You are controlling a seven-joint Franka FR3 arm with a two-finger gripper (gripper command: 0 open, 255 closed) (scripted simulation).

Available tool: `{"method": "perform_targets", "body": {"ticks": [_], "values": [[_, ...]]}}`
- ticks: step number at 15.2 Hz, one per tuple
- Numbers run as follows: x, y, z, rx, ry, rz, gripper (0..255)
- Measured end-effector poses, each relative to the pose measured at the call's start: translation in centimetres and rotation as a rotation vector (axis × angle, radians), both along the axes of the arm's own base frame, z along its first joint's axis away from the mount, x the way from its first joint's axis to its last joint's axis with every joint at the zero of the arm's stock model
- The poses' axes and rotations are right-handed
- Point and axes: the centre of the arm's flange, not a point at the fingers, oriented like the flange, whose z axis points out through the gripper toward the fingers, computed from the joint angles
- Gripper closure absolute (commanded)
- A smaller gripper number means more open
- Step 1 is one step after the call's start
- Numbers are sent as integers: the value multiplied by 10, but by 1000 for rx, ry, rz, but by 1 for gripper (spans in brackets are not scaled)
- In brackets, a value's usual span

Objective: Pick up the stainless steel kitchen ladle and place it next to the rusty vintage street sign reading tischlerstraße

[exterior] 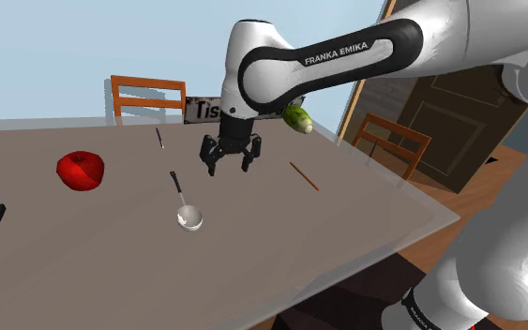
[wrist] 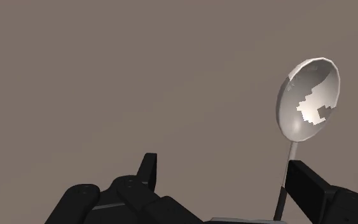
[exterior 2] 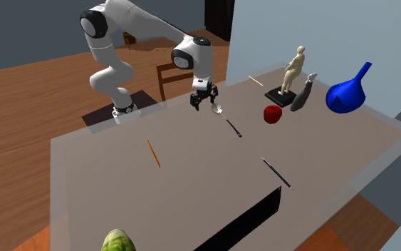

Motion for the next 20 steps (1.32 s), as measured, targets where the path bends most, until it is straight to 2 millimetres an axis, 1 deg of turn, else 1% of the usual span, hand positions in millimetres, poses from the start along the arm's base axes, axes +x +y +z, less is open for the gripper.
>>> {"method": "perform_targets", "body": {"ticks": [2, 3, 7, 9, 10, 12, 17, 20], "values": [[16, 13, -12, 11, 3, -7, 0], [22, 23, -18, 16, 4, -11, 0], [54, 53, -35, 37, 9, -25, 0], [72, 71, -54, 47, 12, -33, 0], [74, 76, -56, 50, 14, -35, 0], [77, 81, -66, 52, 14, -37, 0], [78, 86, -94, 53, 14, -38, 0], [78, 86, -100, 53, 14, -38, 0]]}}
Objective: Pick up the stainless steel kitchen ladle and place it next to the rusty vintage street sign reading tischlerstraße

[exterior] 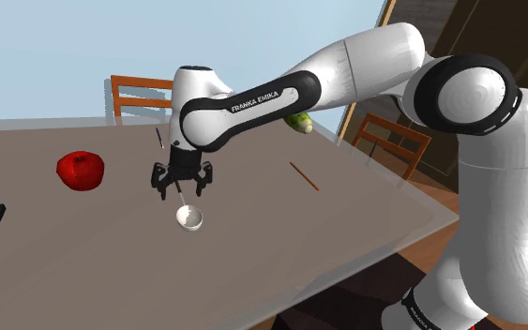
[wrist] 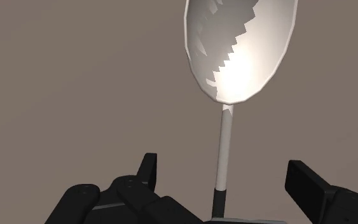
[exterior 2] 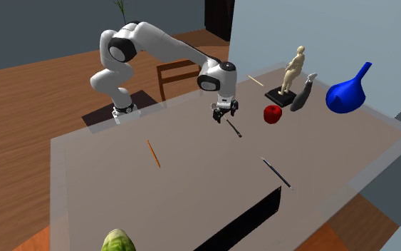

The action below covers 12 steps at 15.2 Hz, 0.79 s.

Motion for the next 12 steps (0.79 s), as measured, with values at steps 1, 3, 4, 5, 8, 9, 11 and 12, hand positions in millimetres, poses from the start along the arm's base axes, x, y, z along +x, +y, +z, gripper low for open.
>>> {"method": "perform_targets", "body": {"ticks": [1, 3, 4, 5, 8, 9, 11, 12], "values": [[0, 0, 0, 0, 0, 0, 0], [0, 0, -1, 0, 0, 0, 0], [0, 0, -1, 0, 0, 0, 0], [0, 0, -1, 0, 0, 0, 255], [0, 0, -1, 0, 0, 0, 255], [0, 0, -1, 0, 0, 0, 255], [0, 0, -1, 0, 0, 0, 255], [0, 0, -1, 0, 0, 0, 255]]}}
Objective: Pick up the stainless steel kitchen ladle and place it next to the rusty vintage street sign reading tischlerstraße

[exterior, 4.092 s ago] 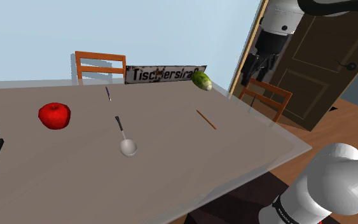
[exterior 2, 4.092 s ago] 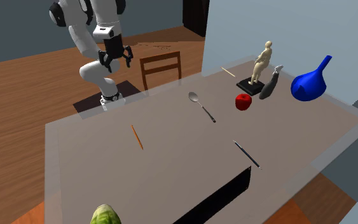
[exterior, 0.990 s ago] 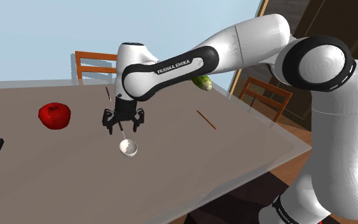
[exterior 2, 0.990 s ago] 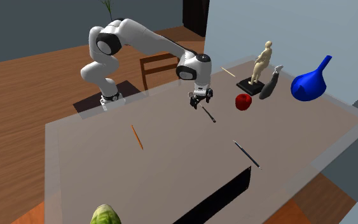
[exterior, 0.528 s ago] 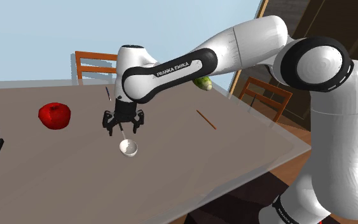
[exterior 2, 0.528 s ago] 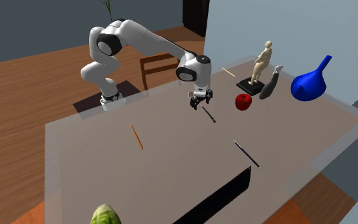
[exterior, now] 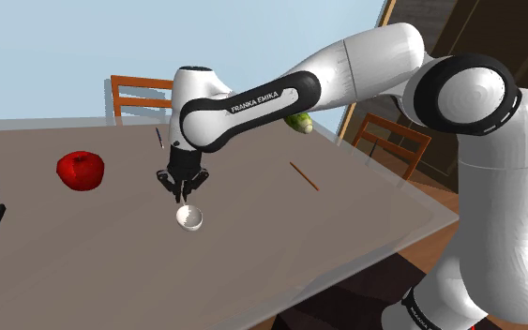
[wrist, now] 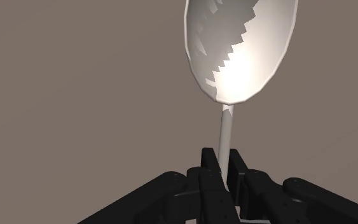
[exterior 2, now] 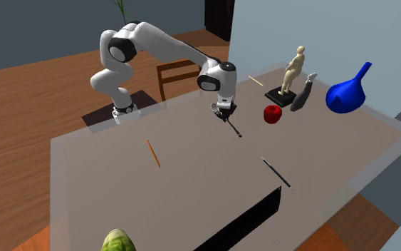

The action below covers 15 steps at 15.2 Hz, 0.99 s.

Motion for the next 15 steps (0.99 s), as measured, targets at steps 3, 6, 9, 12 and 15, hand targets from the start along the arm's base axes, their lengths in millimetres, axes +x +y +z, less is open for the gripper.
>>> {"method": "perform_targets", "body": {"ticks": [3, 6, 9, 12, 15], "values": [[0, 0, 0, 0, 0, 0, 255], [0, -1, 11, 0, 0, 0, 255], [0, 0, 27, 0, 0, 0, 255], [0, -1, 43, 0, 0, 0, 255], [-1, 0, 58, 0, 0, 0, 255]]}}
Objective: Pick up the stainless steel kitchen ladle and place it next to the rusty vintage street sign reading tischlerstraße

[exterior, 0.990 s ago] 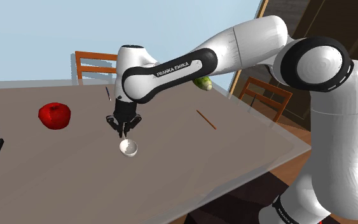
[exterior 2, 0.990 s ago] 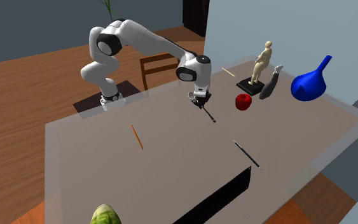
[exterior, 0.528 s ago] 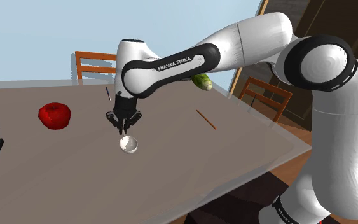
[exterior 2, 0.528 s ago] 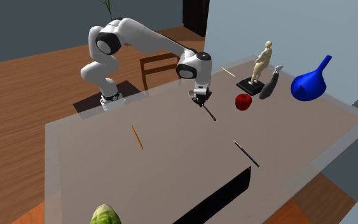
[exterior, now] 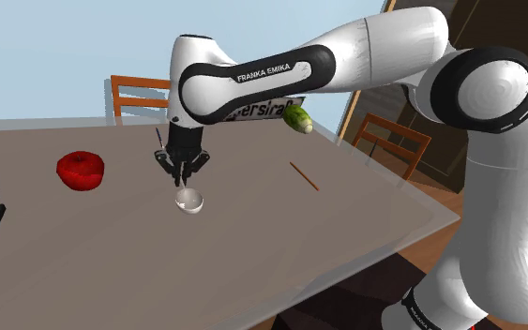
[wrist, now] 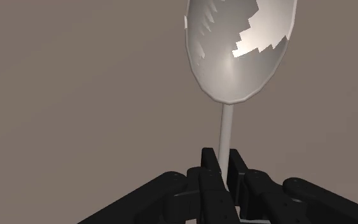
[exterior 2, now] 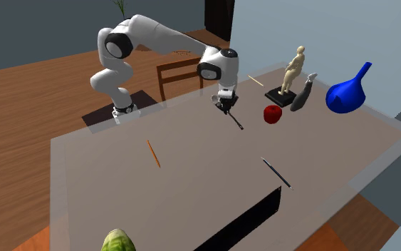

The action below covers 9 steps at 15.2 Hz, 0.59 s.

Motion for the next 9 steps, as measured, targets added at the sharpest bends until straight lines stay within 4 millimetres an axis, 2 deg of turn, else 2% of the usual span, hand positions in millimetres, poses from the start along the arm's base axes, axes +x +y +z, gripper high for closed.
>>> {"method": "perform_targets", "body": {"ticks": [9], "values": [[1, -1, 47, 0, 0, 0, 255]]}}
